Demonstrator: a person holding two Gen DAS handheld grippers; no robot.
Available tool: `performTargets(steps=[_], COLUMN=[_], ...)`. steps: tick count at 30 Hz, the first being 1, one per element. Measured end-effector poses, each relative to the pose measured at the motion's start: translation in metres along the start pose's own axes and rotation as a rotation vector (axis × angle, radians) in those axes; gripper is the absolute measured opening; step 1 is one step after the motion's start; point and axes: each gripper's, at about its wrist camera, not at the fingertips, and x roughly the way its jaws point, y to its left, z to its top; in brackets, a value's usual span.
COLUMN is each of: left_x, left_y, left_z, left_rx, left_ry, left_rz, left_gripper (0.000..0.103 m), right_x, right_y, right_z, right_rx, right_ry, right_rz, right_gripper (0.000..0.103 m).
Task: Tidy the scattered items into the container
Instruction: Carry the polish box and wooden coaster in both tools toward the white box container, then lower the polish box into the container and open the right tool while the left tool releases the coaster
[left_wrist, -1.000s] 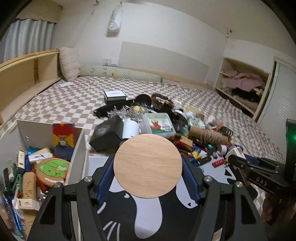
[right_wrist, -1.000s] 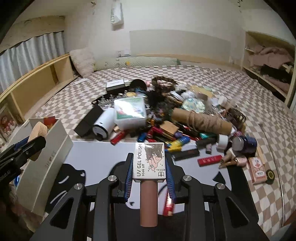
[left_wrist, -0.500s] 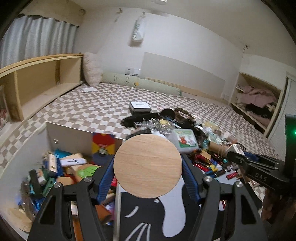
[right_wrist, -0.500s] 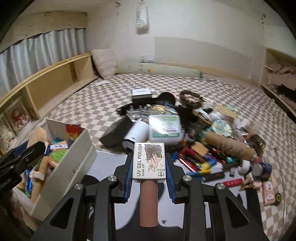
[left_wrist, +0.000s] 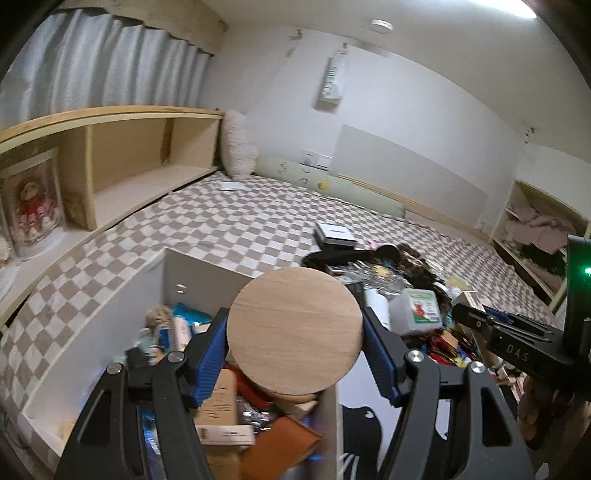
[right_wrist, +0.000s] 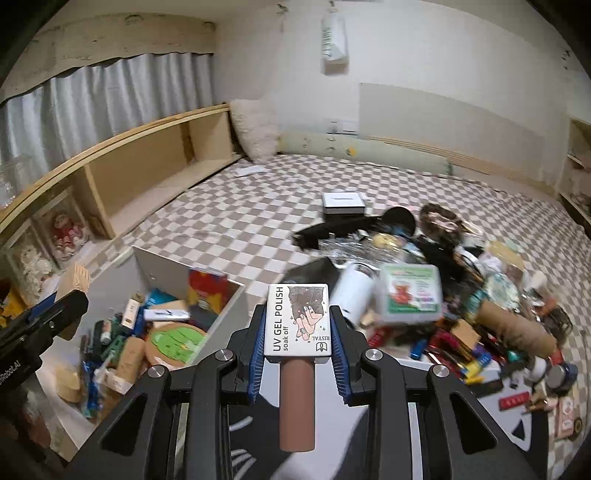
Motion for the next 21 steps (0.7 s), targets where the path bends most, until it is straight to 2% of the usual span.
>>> performTargets(steps=[11, 21], left_x=[-0.008, -0.006], left_y=[0.057, 0.09], left_z=[0.006, 0.005], left_rx=[-0.082, -0.139], left_ry=[-0.014, -0.004], left_rz=[0.067, 0.101], left_gripper=[0.068, 0.068], right_x=[0.027, 0.055], right_y=[0.046, 0.09], right_z=[0.012, 0.015], right_rx=[-0.035, -0.078], right_ry=[0.006, 0.031], right_rz=[0.071, 0.14], right_gripper=[0.033, 0.033])
